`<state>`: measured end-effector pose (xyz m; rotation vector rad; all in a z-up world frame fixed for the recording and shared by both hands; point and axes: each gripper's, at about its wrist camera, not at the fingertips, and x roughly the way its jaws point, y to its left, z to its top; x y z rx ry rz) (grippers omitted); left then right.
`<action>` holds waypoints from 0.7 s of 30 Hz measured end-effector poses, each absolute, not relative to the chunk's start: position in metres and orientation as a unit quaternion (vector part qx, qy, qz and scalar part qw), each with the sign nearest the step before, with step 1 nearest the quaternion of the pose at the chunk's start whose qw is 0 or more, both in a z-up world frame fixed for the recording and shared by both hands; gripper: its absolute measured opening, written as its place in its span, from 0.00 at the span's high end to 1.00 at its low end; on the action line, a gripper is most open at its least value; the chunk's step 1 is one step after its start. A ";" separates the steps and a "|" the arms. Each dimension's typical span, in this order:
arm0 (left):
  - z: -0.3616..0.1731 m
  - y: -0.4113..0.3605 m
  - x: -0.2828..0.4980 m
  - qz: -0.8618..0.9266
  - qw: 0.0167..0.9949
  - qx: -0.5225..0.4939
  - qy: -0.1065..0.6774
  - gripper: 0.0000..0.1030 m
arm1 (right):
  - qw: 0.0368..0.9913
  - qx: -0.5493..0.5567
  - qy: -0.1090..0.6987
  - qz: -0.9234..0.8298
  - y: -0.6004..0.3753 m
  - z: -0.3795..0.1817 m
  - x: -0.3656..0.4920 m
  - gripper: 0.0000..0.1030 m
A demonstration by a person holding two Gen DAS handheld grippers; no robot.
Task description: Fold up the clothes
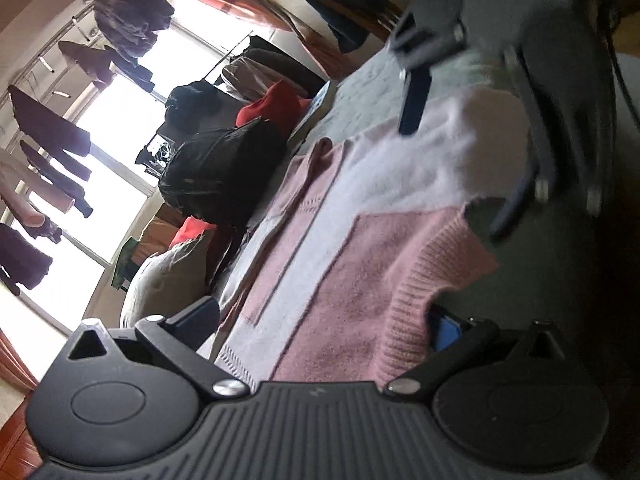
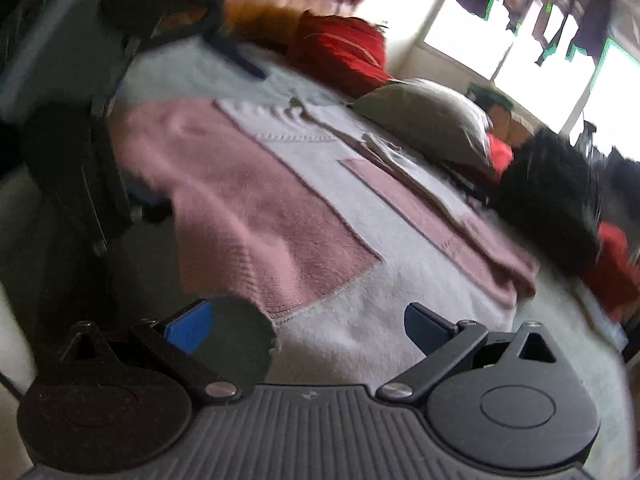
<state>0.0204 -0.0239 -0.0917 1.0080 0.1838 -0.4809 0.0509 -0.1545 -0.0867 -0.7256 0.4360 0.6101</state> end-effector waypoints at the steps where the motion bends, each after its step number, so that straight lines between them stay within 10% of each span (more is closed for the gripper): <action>1: -0.089 -0.023 0.022 -0.228 0.845 0.476 0.086 0.00 | 0.863 -0.371 0.198 0.279 -0.146 -0.092 0.051 0.00; 21: -0.120 -0.010 0.031 -0.144 0.856 0.486 0.097 0.01 | 0.893 -0.392 0.093 0.201 -0.123 -0.092 0.055 0.00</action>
